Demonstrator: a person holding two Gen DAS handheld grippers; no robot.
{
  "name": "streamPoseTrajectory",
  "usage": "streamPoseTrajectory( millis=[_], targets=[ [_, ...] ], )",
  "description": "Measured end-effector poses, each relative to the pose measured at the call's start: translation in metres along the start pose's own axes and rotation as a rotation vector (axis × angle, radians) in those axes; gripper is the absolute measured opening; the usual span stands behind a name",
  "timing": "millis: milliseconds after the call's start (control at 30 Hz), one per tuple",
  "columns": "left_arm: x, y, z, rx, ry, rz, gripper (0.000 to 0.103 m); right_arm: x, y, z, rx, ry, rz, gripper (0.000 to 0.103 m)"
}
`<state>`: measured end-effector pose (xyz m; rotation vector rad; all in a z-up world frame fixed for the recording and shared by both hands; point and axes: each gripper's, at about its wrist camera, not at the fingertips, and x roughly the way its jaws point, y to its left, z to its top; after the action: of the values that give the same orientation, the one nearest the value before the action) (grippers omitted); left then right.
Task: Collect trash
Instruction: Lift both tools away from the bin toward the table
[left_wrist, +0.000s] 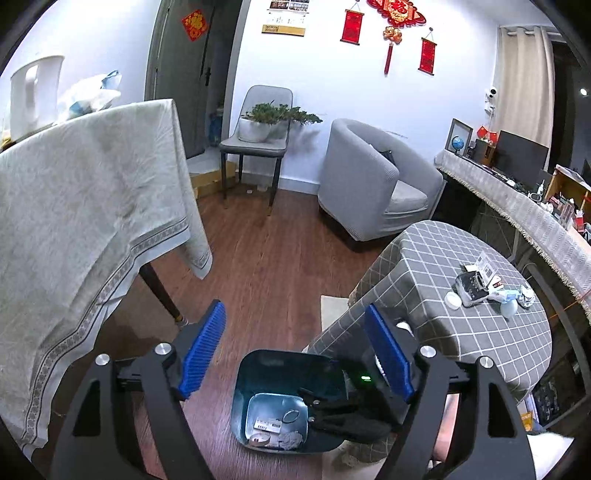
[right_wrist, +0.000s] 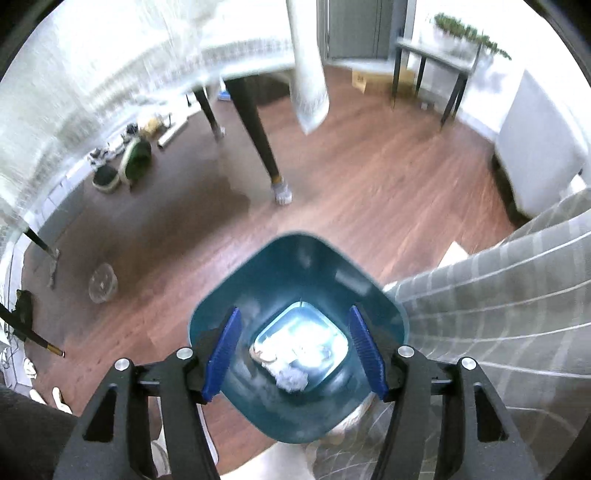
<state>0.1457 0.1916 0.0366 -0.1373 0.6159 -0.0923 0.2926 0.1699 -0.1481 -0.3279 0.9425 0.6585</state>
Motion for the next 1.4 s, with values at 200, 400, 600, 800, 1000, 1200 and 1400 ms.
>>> streamPoseTrajectory(
  millis=[200,400,600,800,1000,1200,1400],
  targets=[
    [0.006,-0.019,0.008,-0.014,-0.038,-0.02,0.085,-0.055,-0.019,0.001,-0.01,-0.127,-0.024,0.071],
    [0.017,-0.044,0.014,-0.007,-0.052,-0.05,0.087,-0.097,-0.046,-0.009,0.015,-0.206,-0.064,0.076],
    [0.033,-0.069,0.018,0.007,-0.041,-0.068,0.087,-0.13,-0.079,-0.025,0.056,-0.246,-0.128,0.078],
    [0.051,-0.094,0.015,0.033,-0.016,-0.096,0.087,-0.16,-0.117,-0.043,0.111,-0.276,-0.21,0.079],
    [0.07,-0.126,0.009,0.076,0.013,-0.124,0.087,-0.189,-0.152,-0.065,0.176,-0.332,-0.299,0.092],
    [0.085,-0.157,0.004,0.148,0.025,-0.141,0.086,-0.213,-0.188,-0.086,0.252,-0.367,-0.366,0.092],
    [0.107,-0.181,-0.006,0.193,0.063,-0.15,0.082,-0.228,-0.218,-0.103,0.329,-0.374,-0.412,0.097]
  ],
)
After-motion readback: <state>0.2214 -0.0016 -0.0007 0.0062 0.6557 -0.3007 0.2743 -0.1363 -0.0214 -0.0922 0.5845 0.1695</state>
